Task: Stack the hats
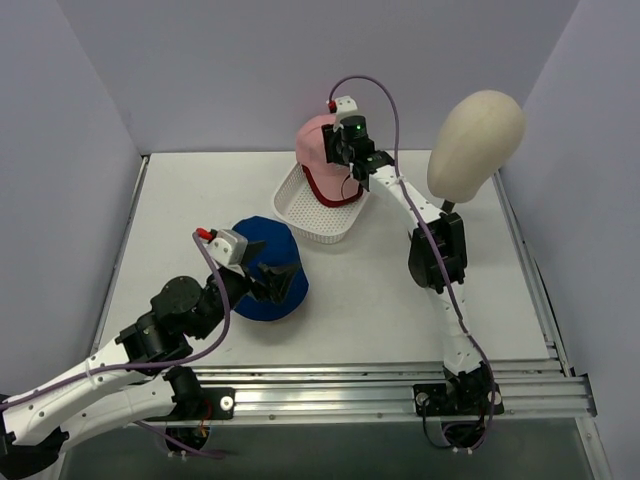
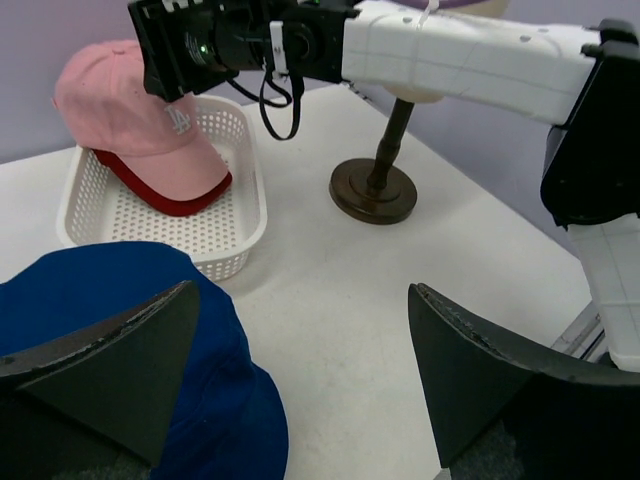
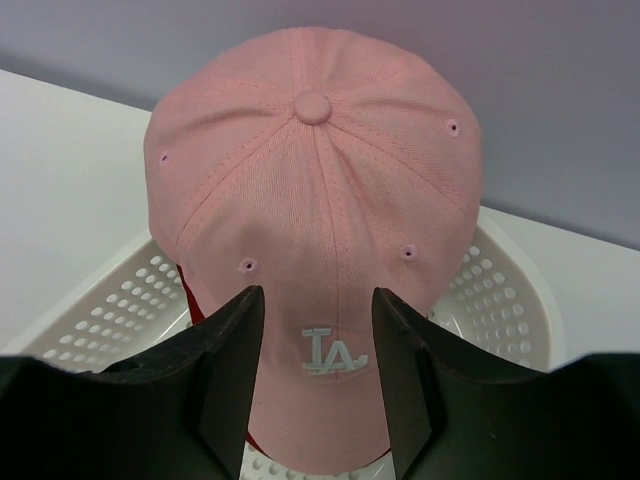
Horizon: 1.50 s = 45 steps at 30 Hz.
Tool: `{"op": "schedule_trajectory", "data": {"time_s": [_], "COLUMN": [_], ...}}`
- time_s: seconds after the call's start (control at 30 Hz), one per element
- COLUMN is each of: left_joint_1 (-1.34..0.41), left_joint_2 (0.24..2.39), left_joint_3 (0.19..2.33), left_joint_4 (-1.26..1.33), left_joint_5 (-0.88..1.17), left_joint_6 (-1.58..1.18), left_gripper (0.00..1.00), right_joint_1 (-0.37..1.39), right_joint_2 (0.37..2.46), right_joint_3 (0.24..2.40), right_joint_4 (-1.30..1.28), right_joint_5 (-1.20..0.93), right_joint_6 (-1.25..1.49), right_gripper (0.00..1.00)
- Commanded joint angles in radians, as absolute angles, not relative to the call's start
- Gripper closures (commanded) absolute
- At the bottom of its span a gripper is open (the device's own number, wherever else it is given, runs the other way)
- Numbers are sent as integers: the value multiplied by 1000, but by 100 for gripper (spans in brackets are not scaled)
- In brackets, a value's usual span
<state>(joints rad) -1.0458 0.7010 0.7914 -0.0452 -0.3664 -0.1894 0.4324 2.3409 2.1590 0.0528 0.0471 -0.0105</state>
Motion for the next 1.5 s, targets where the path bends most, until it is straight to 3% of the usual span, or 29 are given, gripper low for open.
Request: {"op": "schedule_trajectory", "data": {"time_s": [0.0, 0.3, 0.4, 0.5, 0.53, 0.57, 0.87, 1.47], "left_joint_1": [-1049, -1048, -1049, -1049, -1049, -1049, -1049, -1048], "left_joint_2": [657, 641, 650, 657, 658, 658, 637, 627], "left_joint_3": [766, 755, 753, 753, 753, 750, 732, 713], "left_joint_4": [64, 61, 63, 61, 61, 61, 72, 74], "left_joint_5": [-408, -440, -452, -472, -479, -486, -517, -618], "left_joint_6": [-172, -172, -172, -172, -172, -172, -175, -146], "left_gripper": [6, 6, 6, 6, 6, 6, 6, 6], "right_joint_1": [428, 425, 426, 425, 425, 425, 428, 439], "right_joint_2": [2371, 2422, 2421, 2413, 2410, 2408, 2352, 2002], "right_joint_3": [2224, 2246, 2247, 2249, 2249, 2249, 2250, 2115], "right_joint_4": [97, 120, 127, 132, 132, 133, 104, 77], "right_joint_5": [26, 51, 58, 52, 49, 49, 61, 126], "right_joint_6": [-37, -40, -38, -40, -41, -43, -74, -72], "right_gripper": [57, 58, 65, 82, 95, 100, 100, 100]}}
